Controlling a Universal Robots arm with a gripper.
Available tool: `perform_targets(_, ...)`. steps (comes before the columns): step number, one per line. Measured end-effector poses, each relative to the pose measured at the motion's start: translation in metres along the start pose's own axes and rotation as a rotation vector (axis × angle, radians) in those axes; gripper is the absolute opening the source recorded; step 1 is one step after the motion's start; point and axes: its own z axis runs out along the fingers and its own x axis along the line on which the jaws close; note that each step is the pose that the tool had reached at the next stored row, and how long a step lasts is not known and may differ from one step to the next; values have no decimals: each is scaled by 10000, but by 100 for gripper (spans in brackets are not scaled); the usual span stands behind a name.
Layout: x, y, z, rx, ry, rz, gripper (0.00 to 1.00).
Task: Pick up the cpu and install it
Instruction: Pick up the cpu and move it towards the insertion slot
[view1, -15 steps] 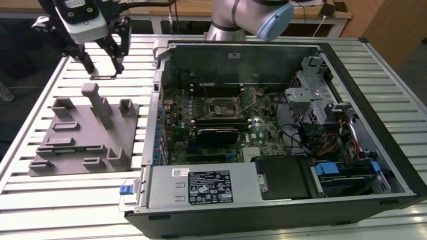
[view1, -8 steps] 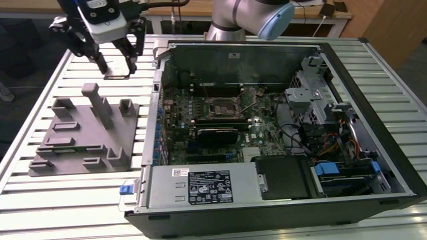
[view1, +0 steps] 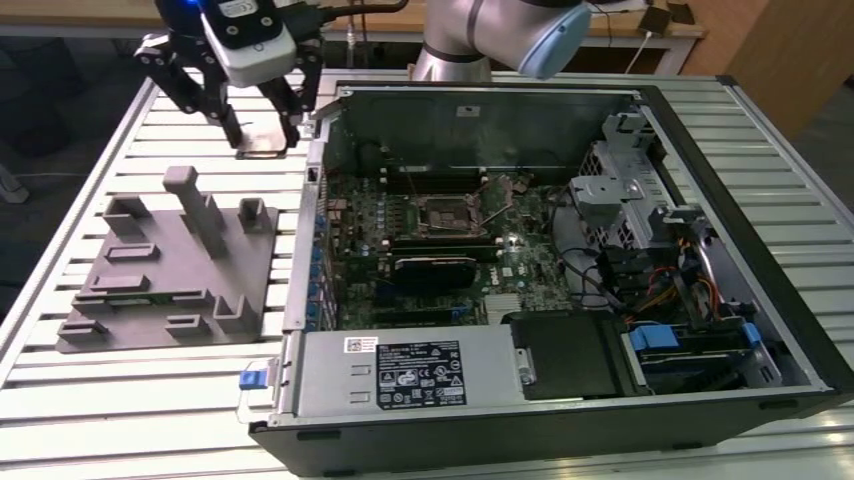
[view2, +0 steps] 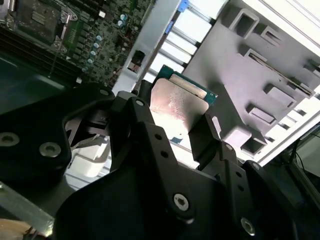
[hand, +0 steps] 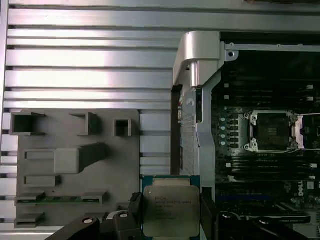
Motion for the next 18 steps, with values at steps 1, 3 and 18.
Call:
perform_targets(1, -31, 0, 1, -1, 0, -1, 54)
perform_targets(3, -91, 1, 2, 0, 1, 1, 54)
perform_targets(18, -592, 4, 13, 0, 1, 0, 54)
